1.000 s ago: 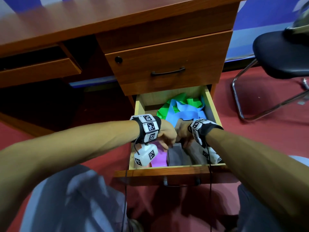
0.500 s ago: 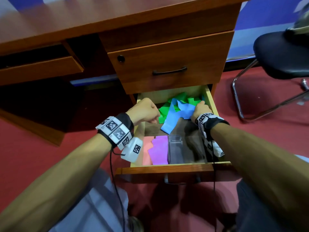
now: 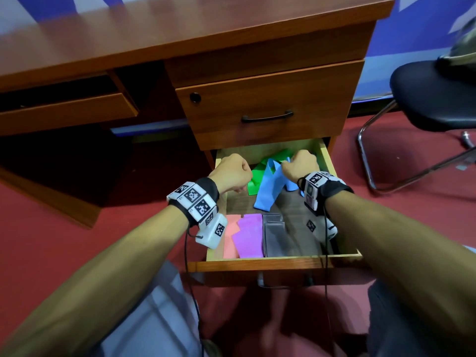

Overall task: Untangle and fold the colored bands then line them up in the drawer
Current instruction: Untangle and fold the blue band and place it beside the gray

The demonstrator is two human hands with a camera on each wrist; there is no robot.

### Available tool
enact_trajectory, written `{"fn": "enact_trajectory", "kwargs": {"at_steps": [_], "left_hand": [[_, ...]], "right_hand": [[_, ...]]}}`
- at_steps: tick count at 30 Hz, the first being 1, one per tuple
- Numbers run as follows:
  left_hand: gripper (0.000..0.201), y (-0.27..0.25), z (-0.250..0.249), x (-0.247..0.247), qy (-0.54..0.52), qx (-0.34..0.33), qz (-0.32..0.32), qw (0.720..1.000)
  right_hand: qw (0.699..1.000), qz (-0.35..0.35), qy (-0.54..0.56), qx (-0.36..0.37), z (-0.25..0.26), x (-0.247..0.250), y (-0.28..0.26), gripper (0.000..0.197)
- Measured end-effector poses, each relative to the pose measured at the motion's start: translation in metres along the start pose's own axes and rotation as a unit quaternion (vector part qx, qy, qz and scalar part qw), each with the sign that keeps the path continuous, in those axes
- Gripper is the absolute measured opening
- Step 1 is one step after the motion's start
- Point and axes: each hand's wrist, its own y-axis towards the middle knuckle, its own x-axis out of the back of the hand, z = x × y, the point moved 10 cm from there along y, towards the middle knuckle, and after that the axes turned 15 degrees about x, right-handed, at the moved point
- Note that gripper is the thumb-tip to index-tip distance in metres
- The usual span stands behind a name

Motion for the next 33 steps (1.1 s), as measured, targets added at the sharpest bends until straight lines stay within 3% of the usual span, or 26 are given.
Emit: {"fn": "enact_trajectory", "kwargs": {"at_steps": [4, 7, 10, 14, 19, 22, 28, 30, 32, 33], "left_hand": [[0.012, -0.008, -0.018, 0.011, 0.003, -0.053, -0.045, 0.998], [0.031, -0.019, -0.032, 0.022, 0.016, -0.110, -0.094, 0.989], [0.050, -0.038, -0.048, 0.030, -0.039, -0.179, -0.100, 0.978], [0.053, -0.065, -0.062, 0.032, -0.107, -0.243, -0.092, 0.960], [0.031, -0.082, -0.064, 0.041, -0.208, -0.270, -0.094, 0.936], [0.024, -0.082, -0.066, 0.046, -0.262, -0.267, -0.075, 0.925], [0.008, -0.074, -0.068, 0.061, -0.257, -0.274, -0.095, 0.922], [0.008, -0.070, -0.063, 0.072, -0.272, -0.261, -0.128, 0.917], [0.008, -0.067, -0.057, 0.081, -0.303, -0.250, -0.142, 0.909], [0.008, -0.064, -0.055, 0.085, -0.316, -0.244, -0.144, 0.905]], "right_hand": [[0.993, -0.044, 0.059, 0.096, 0.037, 0.018, 0.000, 0.013], [0.976, -0.061, 0.045, 0.205, 0.069, 0.039, -0.009, 0.006], [0.944, -0.082, 0.050, 0.314, 0.102, 0.065, -0.025, 0.012], [0.909, -0.100, 0.088, 0.394, 0.126, 0.094, -0.048, 0.018], [0.898, -0.090, 0.203, 0.380, 0.126, 0.115, -0.062, 0.018], [0.892, -0.046, 0.254, 0.370, 0.122, 0.116, -0.057, 0.022], [0.904, 0.027, 0.299, 0.304, 0.106, 0.102, -0.031, 0.026], [0.933, 0.078, 0.233, 0.264, 0.089, 0.080, -0.020, 0.037], [0.958, 0.166, 0.069, 0.221, 0.060, 0.048, -0.013, 0.036], [0.957, 0.218, -0.007, 0.190, 0.039, 0.029, -0.011, 0.033]]}}
